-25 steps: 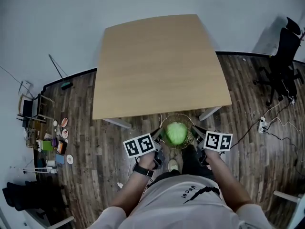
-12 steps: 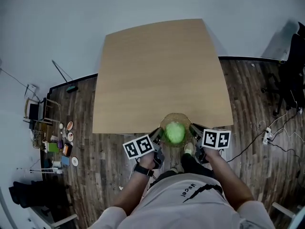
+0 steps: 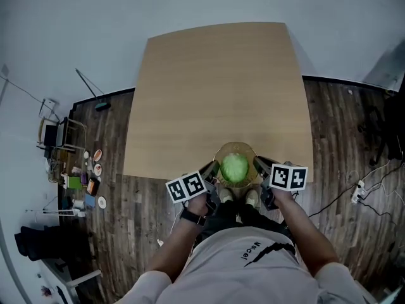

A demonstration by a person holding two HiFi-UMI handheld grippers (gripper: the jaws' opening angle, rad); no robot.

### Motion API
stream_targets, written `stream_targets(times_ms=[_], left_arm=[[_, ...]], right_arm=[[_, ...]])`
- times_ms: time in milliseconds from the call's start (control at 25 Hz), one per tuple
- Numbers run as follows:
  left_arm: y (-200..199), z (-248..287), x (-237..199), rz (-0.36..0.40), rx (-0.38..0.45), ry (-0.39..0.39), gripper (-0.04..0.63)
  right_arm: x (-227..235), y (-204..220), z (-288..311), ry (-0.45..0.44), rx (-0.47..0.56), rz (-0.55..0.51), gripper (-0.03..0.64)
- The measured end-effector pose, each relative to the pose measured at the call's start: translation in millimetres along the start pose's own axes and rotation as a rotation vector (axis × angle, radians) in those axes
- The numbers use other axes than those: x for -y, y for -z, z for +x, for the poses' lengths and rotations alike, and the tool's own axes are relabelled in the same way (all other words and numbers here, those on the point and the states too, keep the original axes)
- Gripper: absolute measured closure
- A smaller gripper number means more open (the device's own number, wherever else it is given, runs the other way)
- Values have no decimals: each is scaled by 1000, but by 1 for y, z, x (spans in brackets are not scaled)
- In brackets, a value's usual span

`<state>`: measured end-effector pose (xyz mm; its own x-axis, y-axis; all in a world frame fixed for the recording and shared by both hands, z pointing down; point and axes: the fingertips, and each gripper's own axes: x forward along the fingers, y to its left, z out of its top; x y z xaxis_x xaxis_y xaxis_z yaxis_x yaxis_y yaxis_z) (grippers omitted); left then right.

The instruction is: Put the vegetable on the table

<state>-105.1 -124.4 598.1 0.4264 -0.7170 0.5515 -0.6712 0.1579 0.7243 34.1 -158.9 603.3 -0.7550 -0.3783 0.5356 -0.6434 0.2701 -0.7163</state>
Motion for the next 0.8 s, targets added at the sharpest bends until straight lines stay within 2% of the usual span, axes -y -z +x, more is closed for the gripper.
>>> stream_targets(times_ms=[440,800], left_arm=[[-43,70,-36,31,-61,-3,563],[-86,129,-86,64,-115,-23,565]], right_arm=[[35,-42,63,50,10,23,592],[72,-68,136,117,18,44,592]])
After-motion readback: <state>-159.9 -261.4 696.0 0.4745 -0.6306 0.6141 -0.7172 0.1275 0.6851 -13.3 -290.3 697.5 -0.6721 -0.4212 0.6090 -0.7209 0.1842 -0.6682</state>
